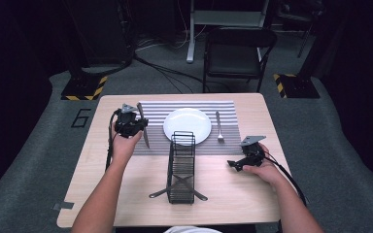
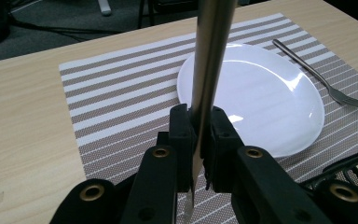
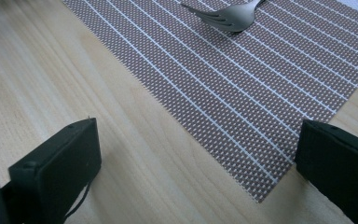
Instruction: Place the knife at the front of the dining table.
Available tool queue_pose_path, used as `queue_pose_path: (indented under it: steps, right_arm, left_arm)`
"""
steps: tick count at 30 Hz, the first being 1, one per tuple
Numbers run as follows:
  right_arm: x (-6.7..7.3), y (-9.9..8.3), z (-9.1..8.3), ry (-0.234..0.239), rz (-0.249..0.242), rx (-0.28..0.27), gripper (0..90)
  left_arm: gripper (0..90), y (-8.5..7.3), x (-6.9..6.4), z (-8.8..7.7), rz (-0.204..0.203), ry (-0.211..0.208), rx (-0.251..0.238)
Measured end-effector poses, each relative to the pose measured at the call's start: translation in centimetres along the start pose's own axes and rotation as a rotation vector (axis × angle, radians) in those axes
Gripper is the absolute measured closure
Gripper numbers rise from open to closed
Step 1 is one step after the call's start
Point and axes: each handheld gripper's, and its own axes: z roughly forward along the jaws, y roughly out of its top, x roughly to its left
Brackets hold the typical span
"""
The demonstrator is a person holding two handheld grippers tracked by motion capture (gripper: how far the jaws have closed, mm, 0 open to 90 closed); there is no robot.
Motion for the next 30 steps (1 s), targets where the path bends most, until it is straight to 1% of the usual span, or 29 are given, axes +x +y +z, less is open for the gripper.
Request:
queue_pose_path:
  steps: [2,4,7,11,13,17,19,20,23,25,26,28,29,30]
  right_arm:
    - [0.0,0.0,0.0,0.003,0.000,0.004,0.0]
    - [0.0,0.0,0.0,0.003,0.000,0.006,0.0]
    - [0.0,0.0,0.0,0.003,0.000,0.006,0.0]
    - [0.0,0.0,0.0,0.002,0.000,0.006,0.0]
    - [0.0,0.1,0.0,0.003,0.001,0.007,0.0]
    - [0.0,0.0,0.0,0.003,0.000,0.007,0.0]
    - [0.0,0.1,0.0,0.003,0.000,0.007,0.0]
    - [0.0,0.1,0.0,0.003,0.000,0.007,0.0]
    - [0.0,0.0,0.0,0.002,0.001,0.006,0.0]
    - [0.0,0.1,0.0,0.002,0.001,0.008,0.0]
    - [0.0,0.1,0.0,0.003,0.000,0.007,0.0]
    - [0.0,0.1,0.0,0.003,0.000,0.007,0.0]
    - [0.0,0.1,0.0,0.003,0.001,0.007,0.0]
    - [0.0,0.1,0.0,0.004,0.000,0.009,0.0]
  left_arm:
    - [82.7,0.2,0.1,0.2,-0.001,0.002,0.007]
    - [82.6,0.5,0.5,0.6,-0.023,0.002,0.012]
    - [82.6,0.8,0.8,1.2,-0.045,-0.003,0.013]
    - [82.6,1.2,0.8,2.2,-0.045,0.003,0.017]
    - [82.6,1.2,0.8,2.6,-0.050,0.006,0.004]
    - [82.6,1.3,0.7,3.3,-0.069,0.015,-0.006]
    - [82.7,1.3,0.6,3.4,-0.068,0.016,-0.007]
    - [82.7,1.3,0.5,3.6,-0.064,0.020,-0.014]
    - [82.7,1.4,0.4,4.0,-0.051,0.027,-0.012]
    - [82.7,1.4,0.3,4.4,-0.060,0.036,-0.022]
    - [82.7,1.4,0.3,4.6,-0.072,0.041,-0.026]
    - [82.6,1.3,0.5,4.9,-0.072,0.047,-0.027]
    - [82.7,1.3,0.6,5.1,-0.084,0.051,-0.029]
    - [82.7,1.4,0.6,5.2,-0.088,0.053,-0.030]
